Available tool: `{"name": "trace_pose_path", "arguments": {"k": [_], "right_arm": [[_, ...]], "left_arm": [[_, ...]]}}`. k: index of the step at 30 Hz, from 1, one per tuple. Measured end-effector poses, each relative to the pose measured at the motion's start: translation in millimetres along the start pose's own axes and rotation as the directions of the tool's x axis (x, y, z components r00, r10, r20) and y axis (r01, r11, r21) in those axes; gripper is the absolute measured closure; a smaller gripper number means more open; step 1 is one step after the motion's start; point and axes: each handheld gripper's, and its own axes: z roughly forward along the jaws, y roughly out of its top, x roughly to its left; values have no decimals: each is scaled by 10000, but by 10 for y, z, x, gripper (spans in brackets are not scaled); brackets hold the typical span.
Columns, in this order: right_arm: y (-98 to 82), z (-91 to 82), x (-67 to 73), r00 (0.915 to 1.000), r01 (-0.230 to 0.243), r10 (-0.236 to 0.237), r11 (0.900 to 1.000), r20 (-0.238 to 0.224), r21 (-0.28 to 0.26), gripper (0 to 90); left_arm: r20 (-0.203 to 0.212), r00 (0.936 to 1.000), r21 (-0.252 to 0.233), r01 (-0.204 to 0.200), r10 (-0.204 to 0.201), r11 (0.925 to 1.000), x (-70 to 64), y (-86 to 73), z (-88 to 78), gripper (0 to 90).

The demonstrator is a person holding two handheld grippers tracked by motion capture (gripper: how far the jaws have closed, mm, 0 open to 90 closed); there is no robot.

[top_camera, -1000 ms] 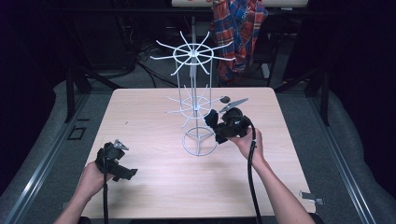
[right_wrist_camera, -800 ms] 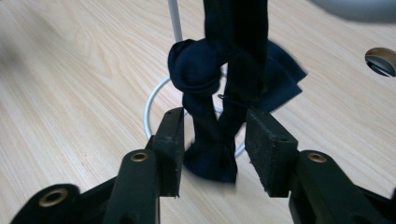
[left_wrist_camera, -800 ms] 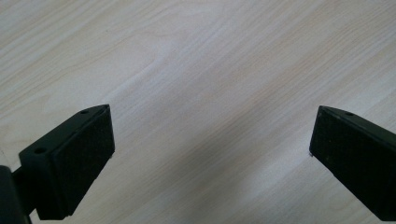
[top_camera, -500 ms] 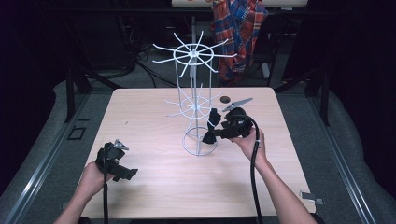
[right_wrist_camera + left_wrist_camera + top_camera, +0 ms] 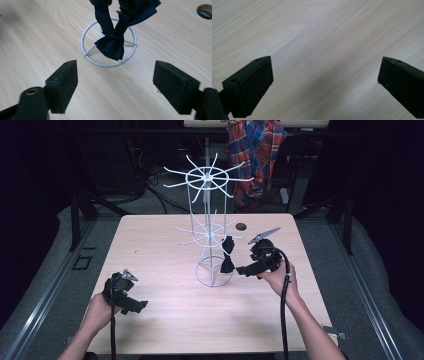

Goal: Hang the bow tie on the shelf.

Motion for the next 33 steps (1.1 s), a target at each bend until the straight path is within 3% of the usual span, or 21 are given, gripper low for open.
{"name": "trace_pose_path", "arguments": {"k": [12, 17, 20, 22, 23, 24, 27, 29, 30, 31, 32, 33], "right_arm": [[-251, -116, 18, 9991, -53, 49, 9999, 421, 104, 132], [-399, -139, 11, 9983, -56, 27, 9987, 581, 500, 81], [-520, -102, -7, 9981, -283, 226, 9946, 578, 998, 26], [-612, -65, -18, 9977, -388, 305, 9890, 604, 1427, 0], [-702, -25, -17, 9979, -348, 236, 9811, 607, 1905, 0], [-702, -25, -17, 9979, -348, 236, 9811, 607, 1905, 0], [-838, 61, -16, 9979, -119, -59, 9629, 650, 2696, 0], [-850, 87, -25, 9981, -17, -159, 9579, 588, 2873, 0], [-853, 136, -23, 9982, 116, -296, 9480, 518, 3182, 0], [-853, 136, -23, 9982, 116, -296, 9480, 518, 3182, 0], [-844, 156, -24, 9953, 420, -695, 9363, 668, 3487, 0], [-847, 165, -25, 9945, 451, -758, 9334, 726, 3561, 0]], "left_arm": [[0, 9997, -40, -258, 258, 9997, -20, 17, -6, 2], [47, 9994, 70, -334, 334, 9994, -35, 22, 9, 2], [26, 9990, 200, -439, 439, 9988, -43, 24, 19, 3], [38, 9987, 255, -519, 518, 9983, -51, 25, 26, 3], [97, 9985, 287, -549, 547, 9981, -53, 25, 30, 2], [115, 9983, 298, -576, 573, 9979, -54, 26, 32, 2], [237, 9981, 218, -575, 570, 9981, -57, 32, 41, 4], [263, 9980, 254, -575, 569, 9980, -61, 40, 54, 3], [261, 9980, 247, -584, 578, 9980, -65, 44, 58, 2], [268, 9979, 228, -596, 590, 9980, -67, 46, 61, 2], [271, 9979, 236, -596, 590, 9979, -68, 48, 61, 2], [337, 9977, 202, -590, 583, 9981, -66, 49, 60, 2]]}}
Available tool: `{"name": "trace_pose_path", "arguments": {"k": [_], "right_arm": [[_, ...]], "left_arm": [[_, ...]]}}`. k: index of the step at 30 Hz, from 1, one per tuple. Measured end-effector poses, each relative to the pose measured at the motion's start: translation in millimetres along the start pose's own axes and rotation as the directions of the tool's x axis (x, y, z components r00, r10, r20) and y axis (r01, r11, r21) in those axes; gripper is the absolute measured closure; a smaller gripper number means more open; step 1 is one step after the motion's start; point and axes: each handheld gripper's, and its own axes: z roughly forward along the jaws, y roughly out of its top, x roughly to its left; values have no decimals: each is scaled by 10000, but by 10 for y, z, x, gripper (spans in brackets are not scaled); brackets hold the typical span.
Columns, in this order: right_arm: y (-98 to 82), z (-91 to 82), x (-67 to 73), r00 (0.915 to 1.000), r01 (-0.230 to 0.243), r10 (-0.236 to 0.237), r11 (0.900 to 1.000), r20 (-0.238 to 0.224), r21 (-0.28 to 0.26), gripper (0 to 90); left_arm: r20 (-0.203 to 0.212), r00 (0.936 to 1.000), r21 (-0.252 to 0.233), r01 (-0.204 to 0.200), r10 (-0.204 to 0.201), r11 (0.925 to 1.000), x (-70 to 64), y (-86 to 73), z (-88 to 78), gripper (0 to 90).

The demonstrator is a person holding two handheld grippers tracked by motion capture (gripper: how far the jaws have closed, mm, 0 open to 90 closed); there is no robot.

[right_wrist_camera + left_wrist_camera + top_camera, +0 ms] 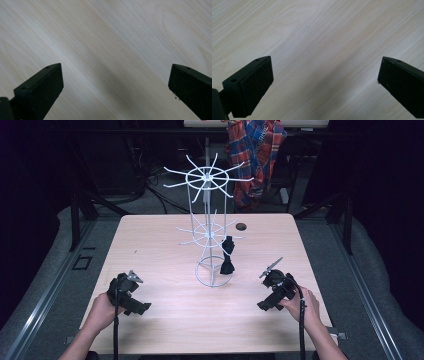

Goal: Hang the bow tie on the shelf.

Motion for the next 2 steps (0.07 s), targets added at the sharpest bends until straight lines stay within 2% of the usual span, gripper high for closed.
{"name": "trace_pose_path", "arguments": {"k": [2], "right_arm": [[-1, 5, -7, 10000, 86, -86, 9999, -12, 122, 0]], "left_arm": [[82, 10000, -79, 24, -24, 10000, 3, 0, 3, 2]]}}
